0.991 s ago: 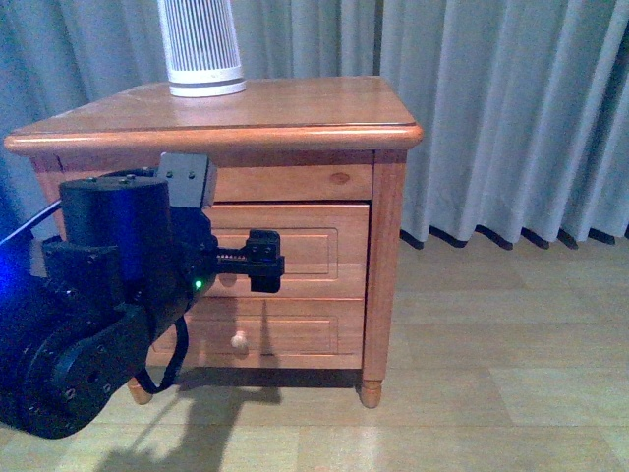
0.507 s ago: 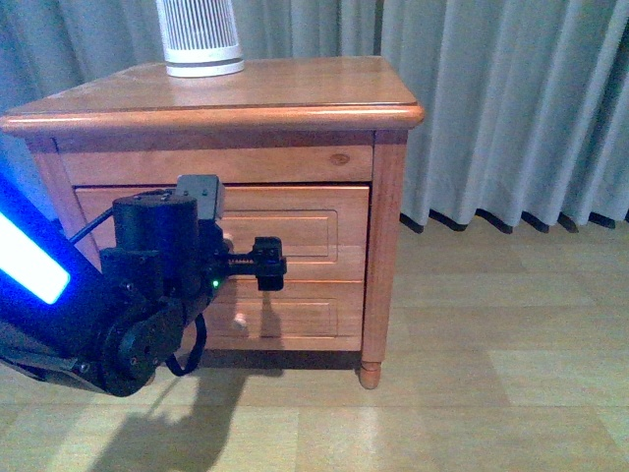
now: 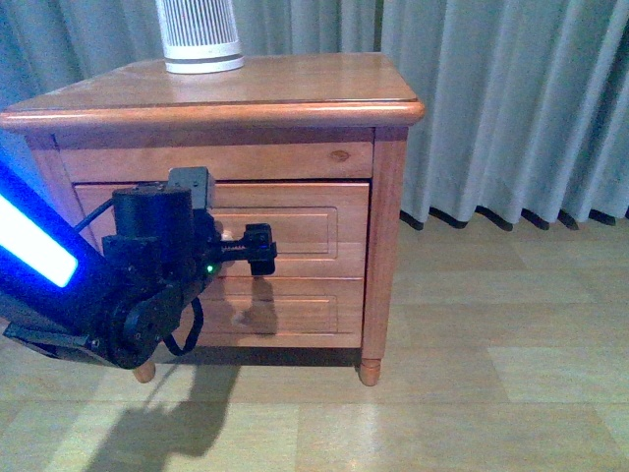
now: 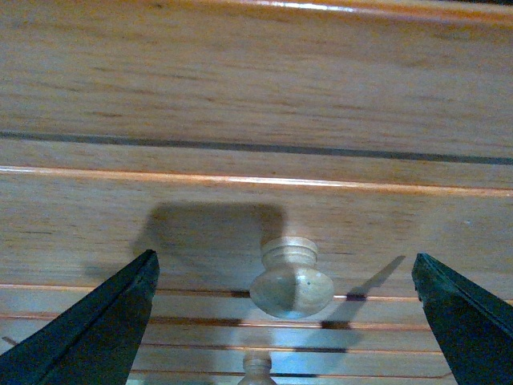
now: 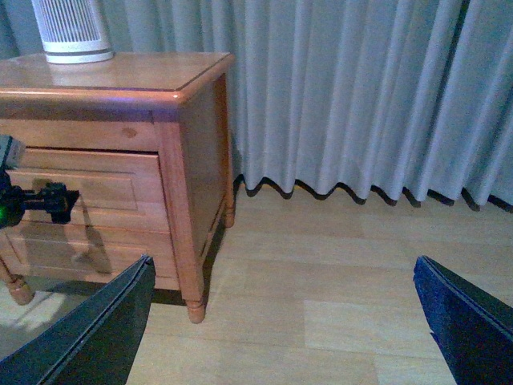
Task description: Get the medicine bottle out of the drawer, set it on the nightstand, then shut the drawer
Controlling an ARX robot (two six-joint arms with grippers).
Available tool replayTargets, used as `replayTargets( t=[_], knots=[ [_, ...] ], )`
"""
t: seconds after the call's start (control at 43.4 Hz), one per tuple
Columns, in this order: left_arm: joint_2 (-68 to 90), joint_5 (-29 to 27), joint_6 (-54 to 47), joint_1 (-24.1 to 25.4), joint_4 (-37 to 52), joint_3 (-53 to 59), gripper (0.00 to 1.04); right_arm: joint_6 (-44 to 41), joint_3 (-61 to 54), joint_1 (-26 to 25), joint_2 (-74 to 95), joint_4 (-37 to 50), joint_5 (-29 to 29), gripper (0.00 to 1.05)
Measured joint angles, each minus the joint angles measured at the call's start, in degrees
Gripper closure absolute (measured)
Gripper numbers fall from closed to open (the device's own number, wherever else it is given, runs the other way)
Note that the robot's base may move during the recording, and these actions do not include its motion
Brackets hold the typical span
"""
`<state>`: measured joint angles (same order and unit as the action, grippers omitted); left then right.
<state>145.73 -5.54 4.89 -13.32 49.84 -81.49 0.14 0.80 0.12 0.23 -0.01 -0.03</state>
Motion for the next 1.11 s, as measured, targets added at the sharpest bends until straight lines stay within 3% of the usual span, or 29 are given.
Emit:
replayTargets(
  t=[0.138, 0.3, 0.438, 0.553, 0.853, 1.106],
  knots=[
    [0.6, 0.4, 0.5, 0.0, 0.0, -0.7, 0.07, 0.0, 0.0, 0.0, 0.0, 0.0, 0.0, 0.07],
    [0.9, 0.5, 1.0, 0.0, 0.0, -0.8, 0.37, 0.0, 0.0, 0.0, 0.0, 0.0, 0.0, 0.07],
    [0.9, 0.6, 1.0, 0.0, 0.0, -0.8, 0.55, 0.0, 0.0, 0.0, 0.0, 0.0, 0.0, 0.07],
    [0.9, 0.5, 1.2, 0.0, 0.1, -0.8, 0.76, 0.0, 0.0, 0.0, 0.0, 0.0, 0.0, 0.07],
    [0.9, 0.8, 1.4, 0.2, 2.1, 0.5, 0.79, 0.0, 0.0, 0.0, 0.0, 0.0, 0.0, 0.07],
    [-2.2, 1.0, 0.8, -0.1, 8.3, 9.4, 0.79, 0.0, 0.0, 0.0, 0.0, 0.0, 0.0, 0.07]
  ],
)
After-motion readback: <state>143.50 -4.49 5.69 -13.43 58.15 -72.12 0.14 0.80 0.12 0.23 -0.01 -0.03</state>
